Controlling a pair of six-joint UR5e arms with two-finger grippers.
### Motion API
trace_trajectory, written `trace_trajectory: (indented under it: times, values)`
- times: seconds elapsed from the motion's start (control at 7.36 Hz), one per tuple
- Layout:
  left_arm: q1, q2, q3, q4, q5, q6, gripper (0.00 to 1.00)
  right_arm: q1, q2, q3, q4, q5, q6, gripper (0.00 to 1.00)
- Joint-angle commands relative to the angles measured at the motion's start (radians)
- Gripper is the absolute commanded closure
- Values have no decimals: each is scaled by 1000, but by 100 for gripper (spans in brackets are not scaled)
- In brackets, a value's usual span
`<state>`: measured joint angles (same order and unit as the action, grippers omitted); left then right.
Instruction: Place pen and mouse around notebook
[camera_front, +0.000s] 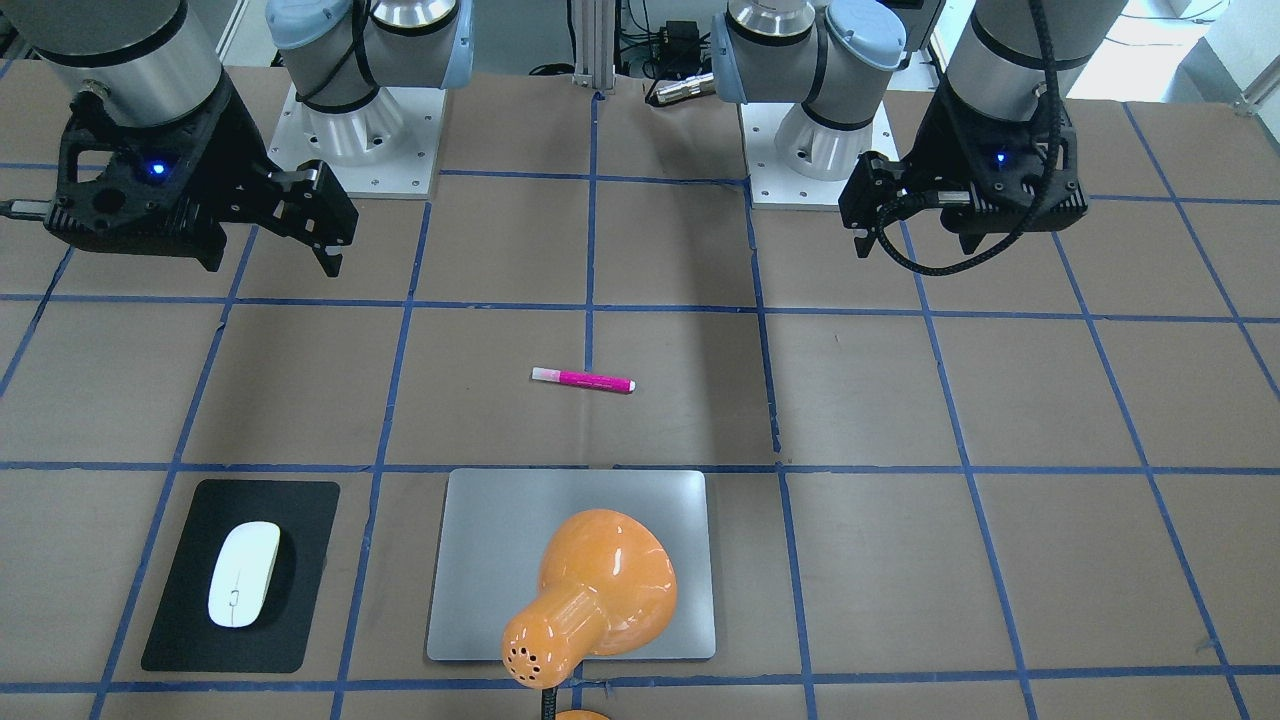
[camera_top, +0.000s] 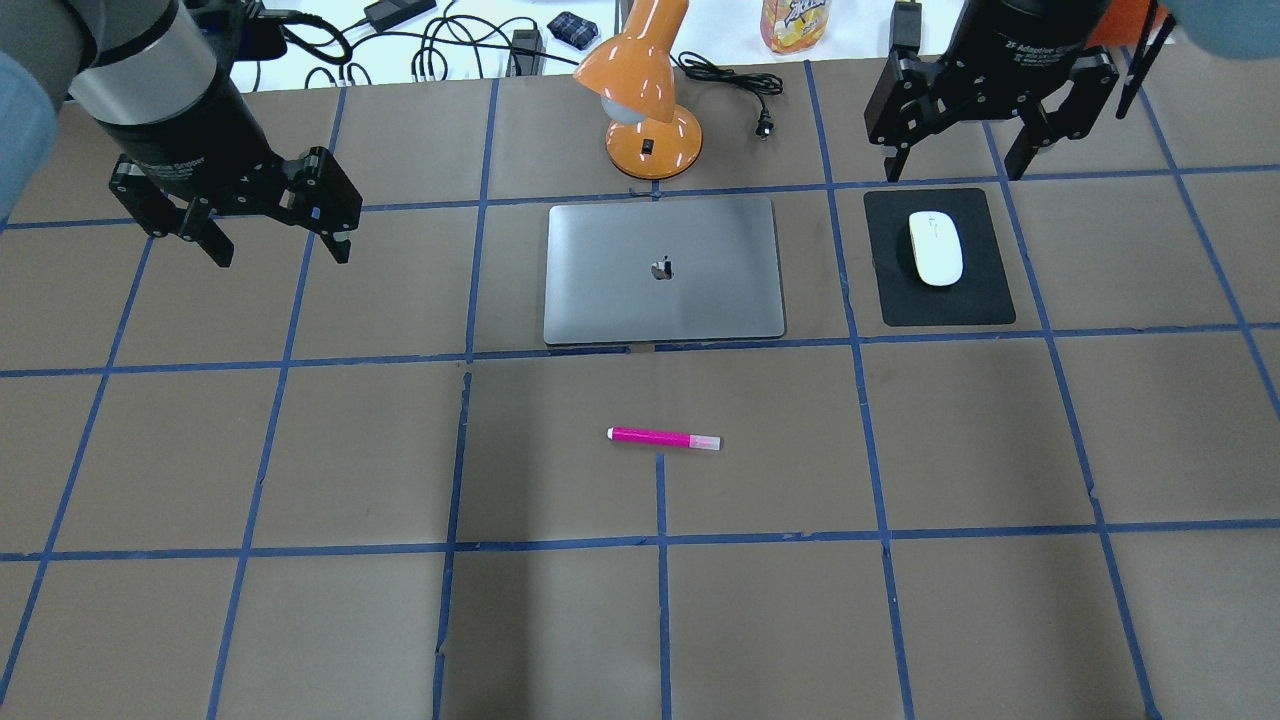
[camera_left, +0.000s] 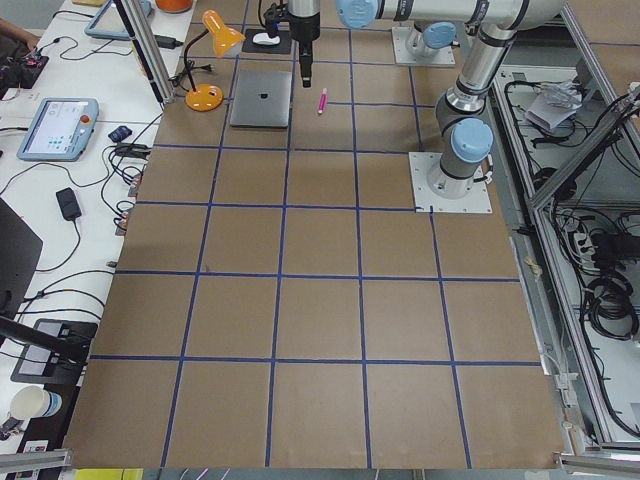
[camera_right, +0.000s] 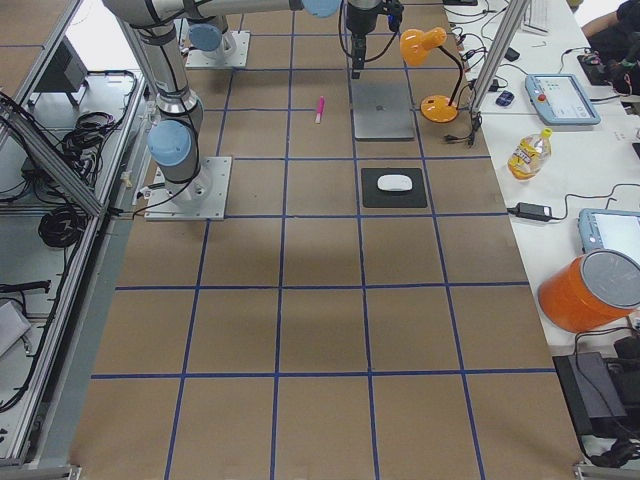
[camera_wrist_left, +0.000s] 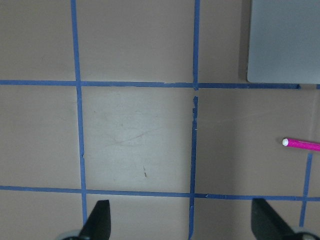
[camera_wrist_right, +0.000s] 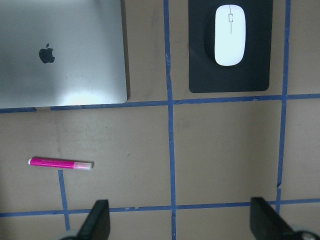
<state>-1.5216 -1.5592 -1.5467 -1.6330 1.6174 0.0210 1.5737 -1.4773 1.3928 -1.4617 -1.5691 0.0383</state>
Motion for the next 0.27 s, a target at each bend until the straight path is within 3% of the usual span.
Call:
trace_trajectory:
  times: [0.0, 0.14]
  values:
    - [-2, -4, -1, -1, -30, -1, 0, 0, 0, 0, 0, 0, 0, 0]
    - [-2, -5, 4, -1, -31, 0, 0, -1, 0, 0, 0, 0, 0, 0]
